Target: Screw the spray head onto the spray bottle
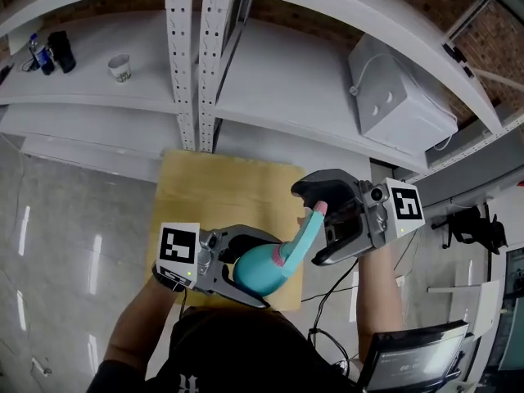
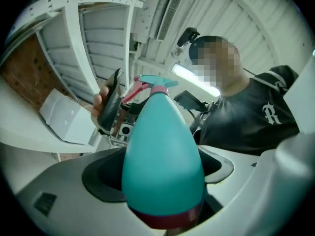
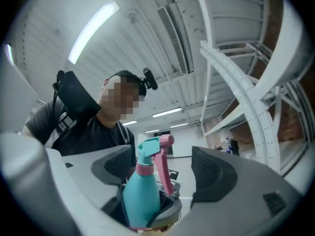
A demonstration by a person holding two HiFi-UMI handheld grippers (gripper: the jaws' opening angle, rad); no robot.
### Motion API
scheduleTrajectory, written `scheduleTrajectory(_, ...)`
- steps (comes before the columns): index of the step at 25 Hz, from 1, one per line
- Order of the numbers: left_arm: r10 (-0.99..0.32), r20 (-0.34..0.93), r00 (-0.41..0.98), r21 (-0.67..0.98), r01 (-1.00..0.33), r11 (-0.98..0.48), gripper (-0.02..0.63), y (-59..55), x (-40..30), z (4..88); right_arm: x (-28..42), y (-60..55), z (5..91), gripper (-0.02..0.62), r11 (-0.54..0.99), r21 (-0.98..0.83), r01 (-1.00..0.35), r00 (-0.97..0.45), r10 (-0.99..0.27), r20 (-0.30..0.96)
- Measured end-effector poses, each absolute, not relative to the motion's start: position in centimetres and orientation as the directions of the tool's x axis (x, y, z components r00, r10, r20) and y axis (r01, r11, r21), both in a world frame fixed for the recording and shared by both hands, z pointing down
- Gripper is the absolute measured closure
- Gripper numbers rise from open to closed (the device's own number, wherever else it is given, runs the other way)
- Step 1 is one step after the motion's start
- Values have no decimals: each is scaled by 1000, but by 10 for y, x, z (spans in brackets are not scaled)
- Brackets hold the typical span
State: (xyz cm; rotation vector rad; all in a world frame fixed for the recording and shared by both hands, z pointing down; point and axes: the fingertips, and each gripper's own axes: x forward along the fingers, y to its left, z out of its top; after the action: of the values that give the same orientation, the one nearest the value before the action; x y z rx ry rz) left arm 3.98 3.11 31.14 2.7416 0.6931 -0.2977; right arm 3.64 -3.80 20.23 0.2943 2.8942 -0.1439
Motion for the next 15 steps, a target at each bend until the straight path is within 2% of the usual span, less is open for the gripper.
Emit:
scheduleTrajectory(2, 447, -281, 849, 252, 515, -819, 183, 33, 40, 314, 19, -25, 208, 238, 963, -27, 268, -951, 260, -170)
scheduleTrajectory(4, 429, -282, 858, 269, 500, -823, 183, 30, 40, 317, 7, -17, 212, 246, 960, -11, 279, -953, 275, -127)
scheduleTrajectory(6, 385, -273, 882, 279, 455, -845, 183, 22, 39, 321, 2, -20, 214, 387, 974, -20, 226, -969, 223, -106)
scheduleTrajectory(8, 311, -252, 916, 290, 378, -879, 183, 8, 36, 325, 2, -30, 219, 469, 990, -45, 137, -988, 133, -82)
scheduleTrajectory(12, 76, -73, 994, 277, 93, -956, 183, -29, 31, 349, 5, -63, 245, 477, 983, -138, -125, -992, -124, 16)
scheduleTrajectory(15, -144, 108, 984, 216, -164, -962, 183, -57, 27, 373, 12, -92, 269, 479, 902, -269, -339, -940, -335, 61)
